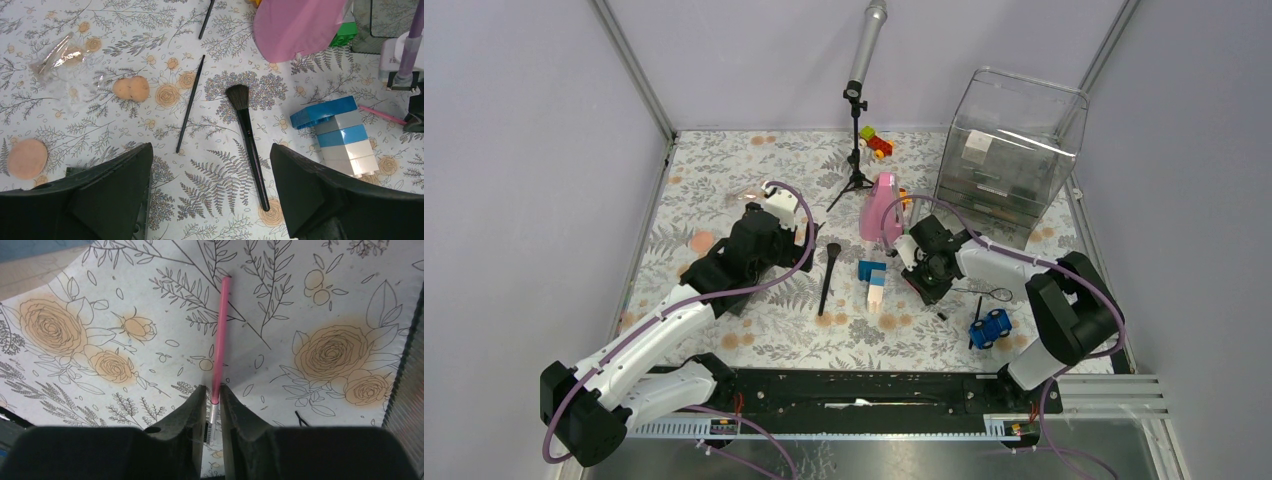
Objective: Organize the makeup
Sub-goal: Pick up the makeup from the center of the board, then place the makeup in the drawer.
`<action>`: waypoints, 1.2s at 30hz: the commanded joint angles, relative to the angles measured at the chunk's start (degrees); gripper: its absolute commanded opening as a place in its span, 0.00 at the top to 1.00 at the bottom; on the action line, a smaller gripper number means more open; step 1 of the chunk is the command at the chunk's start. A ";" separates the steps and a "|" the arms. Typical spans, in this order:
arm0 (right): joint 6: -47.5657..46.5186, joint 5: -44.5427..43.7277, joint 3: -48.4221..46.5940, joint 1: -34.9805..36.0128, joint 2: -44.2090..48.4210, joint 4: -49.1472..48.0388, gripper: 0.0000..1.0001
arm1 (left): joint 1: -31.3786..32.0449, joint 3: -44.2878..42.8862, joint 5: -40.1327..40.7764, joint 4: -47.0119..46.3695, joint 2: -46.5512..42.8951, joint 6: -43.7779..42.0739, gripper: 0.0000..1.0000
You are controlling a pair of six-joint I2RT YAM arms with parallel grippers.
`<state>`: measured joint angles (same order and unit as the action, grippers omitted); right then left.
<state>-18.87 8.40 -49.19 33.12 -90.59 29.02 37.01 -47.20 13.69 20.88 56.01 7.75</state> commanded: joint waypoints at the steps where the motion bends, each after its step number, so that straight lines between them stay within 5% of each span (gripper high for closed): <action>1: -0.29 -2.18 -1.04 0.41 -2.04 -0.68 0.79 | -0.28 0.09 -0.38 -1.83 -0.26 -0.37 0.01; 6: -0.41 -2.98 -0.69 0.43 -0.59 -1.47 0.92 | -0.29 0.07 -0.26 -1.86 -0.20 -0.37 0.01; 16: -5.24 -10.44 -3.80 0.41 7.94 0.62 1.00 | -0.28 0.18 -0.47 -1.79 0.02 -0.37 0.01; 27: -24.26 -33.34 -5.31 -1.47 13.18 -4.25 1.00 | -0.28 0.06 -0.77 -1.86 0.14 -0.37 0.01; 36: -32.43 -31.36 -3.15 -10.88 10.90 -15.19 0.98 | -0.28 0.17 -0.79 -1.81 0.07 -0.37 0.01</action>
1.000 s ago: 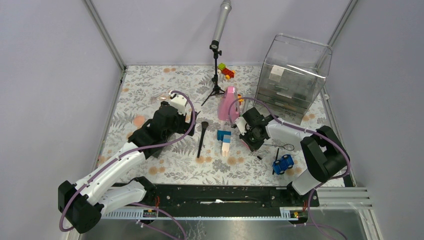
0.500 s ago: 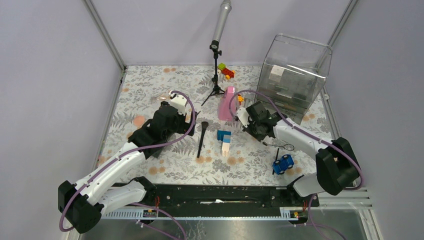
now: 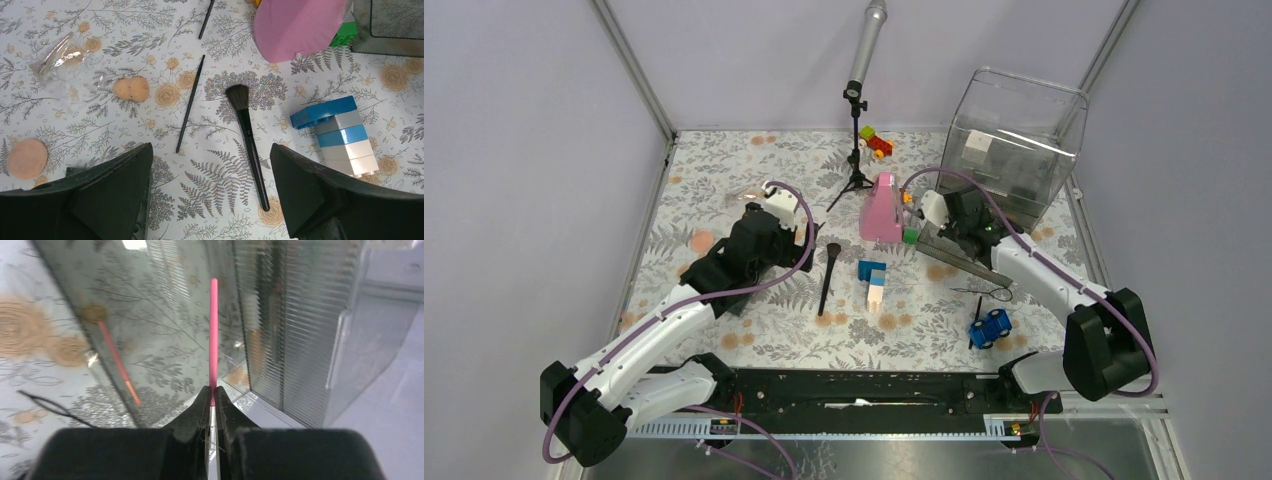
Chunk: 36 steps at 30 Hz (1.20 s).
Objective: Organize the makeup
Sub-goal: Place the makeup in the drawer.
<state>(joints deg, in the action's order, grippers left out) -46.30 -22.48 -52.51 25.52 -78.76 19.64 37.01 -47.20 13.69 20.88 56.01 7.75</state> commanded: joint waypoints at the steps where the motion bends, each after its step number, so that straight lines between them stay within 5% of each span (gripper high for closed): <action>1: -5.35 0.14 -0.01 -4.02 -1.82 -5.85 0.97 | -0.28 0.13 -0.71 -1.81 0.09 -0.37 0.01; 6: -5.64 2.57 -1.76 -6.30 -6.14 -5.90 0.95 | -0.28 0.18 -0.60 -1.81 0.15 -0.37 0.01; 17: -4.39 4.80 -3.97 -7.29 -7.73 -4.47 0.57 | -0.28 0.10 -0.78 -1.92 0.24 -0.42 0.01; 30: -5.29 19.95 -4.90 -7.52 3.36 12.42 0.52 | -0.28 0.00 -1.32 -1.81 -0.35 -0.28 0.01; 33: 2.66 20.08 -2.64 -7.48 8.00 10.25 0.44 | -0.28 -0.08 -1.17 -1.81 -0.60 -0.28 0.01; 34: 10.58 16.56 -1.36 -7.49 9.49 5.67 0.33 | -0.28 -0.08 -1.13 -1.77 -0.64 -0.32 0.01; 36: 26.93 8.82 -0.10 -7.49 11.71 -1.17 0.29 | -0.28 -0.21 -1.21 -1.68 -0.72 -0.30 0.01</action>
<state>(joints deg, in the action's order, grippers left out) -42.98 -6.52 -54.65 18.24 -71.22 26.65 37.01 -47.20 13.39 20.88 56.01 7.73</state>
